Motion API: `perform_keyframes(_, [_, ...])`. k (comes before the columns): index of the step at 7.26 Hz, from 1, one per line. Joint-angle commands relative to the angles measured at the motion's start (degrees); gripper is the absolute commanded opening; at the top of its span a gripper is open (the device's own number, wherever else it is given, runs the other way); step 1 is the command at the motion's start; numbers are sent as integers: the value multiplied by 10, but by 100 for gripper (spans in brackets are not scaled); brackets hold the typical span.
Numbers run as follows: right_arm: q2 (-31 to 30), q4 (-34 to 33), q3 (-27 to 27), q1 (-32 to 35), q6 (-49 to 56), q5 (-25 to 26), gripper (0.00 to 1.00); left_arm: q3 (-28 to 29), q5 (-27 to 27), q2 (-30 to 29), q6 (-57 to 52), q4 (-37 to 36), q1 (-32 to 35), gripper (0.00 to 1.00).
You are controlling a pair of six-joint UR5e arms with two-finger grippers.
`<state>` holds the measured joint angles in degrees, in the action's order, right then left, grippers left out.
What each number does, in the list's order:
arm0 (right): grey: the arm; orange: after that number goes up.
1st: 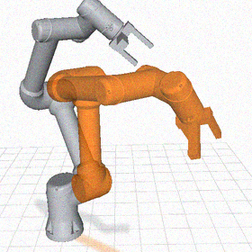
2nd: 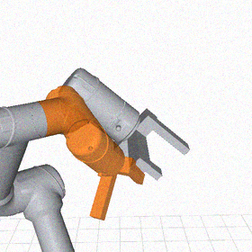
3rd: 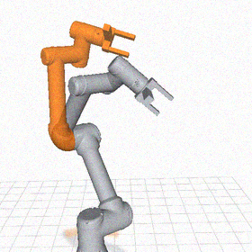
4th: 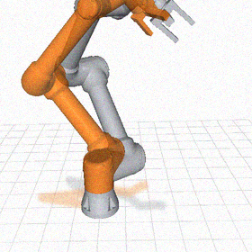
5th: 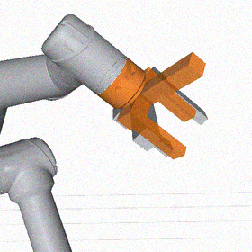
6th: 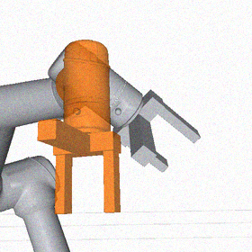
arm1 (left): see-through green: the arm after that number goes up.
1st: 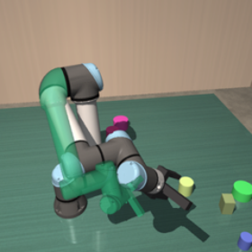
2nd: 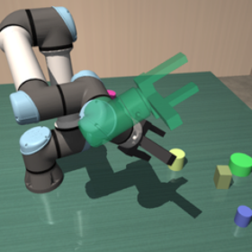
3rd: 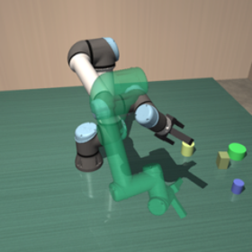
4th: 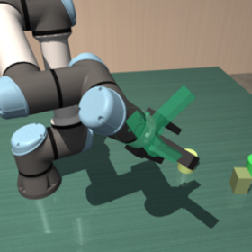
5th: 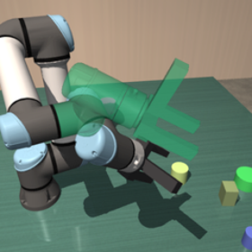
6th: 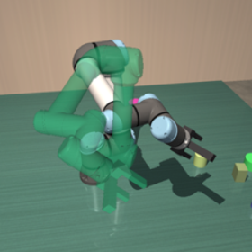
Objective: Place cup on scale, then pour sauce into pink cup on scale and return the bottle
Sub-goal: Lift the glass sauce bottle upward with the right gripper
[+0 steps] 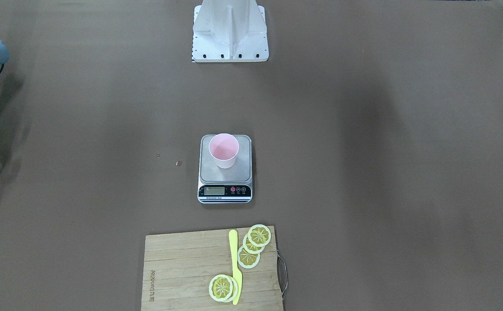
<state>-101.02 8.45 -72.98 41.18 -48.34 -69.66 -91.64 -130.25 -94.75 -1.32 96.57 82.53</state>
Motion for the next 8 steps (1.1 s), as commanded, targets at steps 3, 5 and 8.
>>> perform_keyframes(3, [11, -66, -62, 3, -3, -13, 0, -4, -10, 22, 3, -6, 2, 98])
perform_keyframes(5, [13, -142, -115, 2, -4, -14, 0, -35, -14, 67, -2, -5, 5, 98])
perform_keyframes(8, [16, -350, -265, 1, -4, -14, 0, -100, -13, 154, -18, -7, 35, 98])
